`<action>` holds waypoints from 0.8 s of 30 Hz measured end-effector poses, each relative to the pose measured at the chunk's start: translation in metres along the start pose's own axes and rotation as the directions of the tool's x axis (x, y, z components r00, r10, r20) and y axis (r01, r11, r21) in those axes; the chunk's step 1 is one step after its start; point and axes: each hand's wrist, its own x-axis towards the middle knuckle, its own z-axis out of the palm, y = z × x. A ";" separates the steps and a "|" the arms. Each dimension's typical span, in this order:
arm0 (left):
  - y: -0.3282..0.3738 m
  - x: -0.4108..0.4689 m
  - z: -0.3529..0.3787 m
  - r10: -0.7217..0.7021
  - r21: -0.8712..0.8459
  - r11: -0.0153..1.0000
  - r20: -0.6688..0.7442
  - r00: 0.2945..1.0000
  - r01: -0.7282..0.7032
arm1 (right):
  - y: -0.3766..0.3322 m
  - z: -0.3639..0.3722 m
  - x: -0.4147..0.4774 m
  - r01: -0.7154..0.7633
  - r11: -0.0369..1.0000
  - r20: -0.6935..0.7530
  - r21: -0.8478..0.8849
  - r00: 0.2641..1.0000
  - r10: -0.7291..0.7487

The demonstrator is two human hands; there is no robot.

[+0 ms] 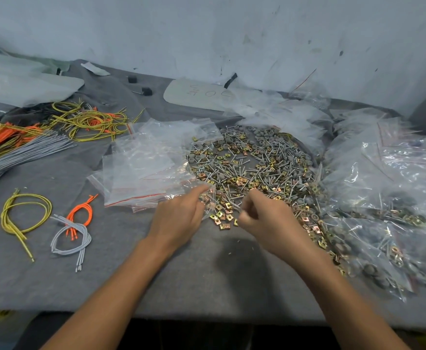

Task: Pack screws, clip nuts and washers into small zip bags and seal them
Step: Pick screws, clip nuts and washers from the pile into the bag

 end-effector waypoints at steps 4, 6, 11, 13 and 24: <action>-0.001 -0.001 0.002 -0.011 -0.007 1.000 -0.022 1.000 0.010 | -0.030 0.023 0.018 0.120 0.991 0.033 -0.054 0.992 -0.119; -0.002 -0.001 0.003 -0.014 0.000 1.000 -0.017 1.000 0.014 | -0.036 0.034 0.026 0.157 0.985 0.028 -0.078 0.987 -0.155; -0.004 -0.001 0.003 -0.031 0.016 0.999 -0.016 0.999 0.031 | -0.036 0.042 0.032 0.068 0.997 -0.034 -0.033 0.997 -0.069; -0.003 -0.001 0.005 -0.020 0.032 0.999 -0.026 0.999 0.020 | -0.031 0.039 0.033 0.047 0.997 -0.064 -0.064 0.997 -0.051; -0.003 -0.001 0.004 -0.005 0.032 0.999 -0.044 0.999 0.006 | -0.035 0.018 0.026 0.075 0.997 -0.150 0.006 0.986 -0.074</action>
